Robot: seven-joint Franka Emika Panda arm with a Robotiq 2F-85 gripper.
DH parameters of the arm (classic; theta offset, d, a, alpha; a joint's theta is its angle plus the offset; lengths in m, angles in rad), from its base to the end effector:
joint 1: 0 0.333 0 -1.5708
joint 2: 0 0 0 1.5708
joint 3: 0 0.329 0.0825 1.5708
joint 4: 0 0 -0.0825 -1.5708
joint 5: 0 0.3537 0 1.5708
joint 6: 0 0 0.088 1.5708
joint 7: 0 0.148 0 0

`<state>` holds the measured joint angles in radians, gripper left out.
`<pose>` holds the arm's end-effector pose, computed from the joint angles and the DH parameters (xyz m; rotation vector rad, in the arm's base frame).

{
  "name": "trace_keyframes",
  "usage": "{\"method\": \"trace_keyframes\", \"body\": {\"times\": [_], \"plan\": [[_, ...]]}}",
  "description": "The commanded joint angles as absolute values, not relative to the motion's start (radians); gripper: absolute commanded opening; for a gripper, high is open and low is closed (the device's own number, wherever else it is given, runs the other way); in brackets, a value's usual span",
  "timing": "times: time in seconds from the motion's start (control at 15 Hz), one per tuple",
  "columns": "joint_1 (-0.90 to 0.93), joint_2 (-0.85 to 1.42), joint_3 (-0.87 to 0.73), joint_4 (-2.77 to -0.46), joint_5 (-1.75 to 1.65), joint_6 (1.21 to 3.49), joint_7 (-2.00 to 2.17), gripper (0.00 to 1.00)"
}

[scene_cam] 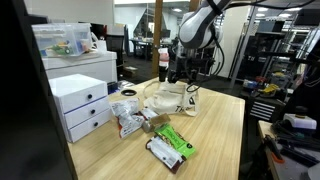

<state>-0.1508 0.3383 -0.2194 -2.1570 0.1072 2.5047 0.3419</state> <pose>0.5191 -0.1995 0.2405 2.8952 -1.1986 0.0312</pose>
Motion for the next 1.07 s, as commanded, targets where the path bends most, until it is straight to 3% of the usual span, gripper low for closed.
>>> {"method": "trace_keyframes", "body": {"times": [0.0,0.13,0.2,0.4,0.87,1.0], "plan": [[-0.137,0.294,-0.224,-2.213,0.098,2.49,0.361,0.97],[-0.135,0.293,-0.224,-2.221,0.099,2.49,0.362,0.92],[-0.133,0.292,-0.224,-2.225,0.098,2.493,0.362,0.74],[-0.132,0.292,-0.226,-2.229,0.098,2.503,0.363,0.6],[-0.134,0.307,-0.246,-2.213,0.089,2.508,0.38,0.11],[-0.134,0.312,-0.257,-2.21,0.083,2.506,0.388,0.01]]}}
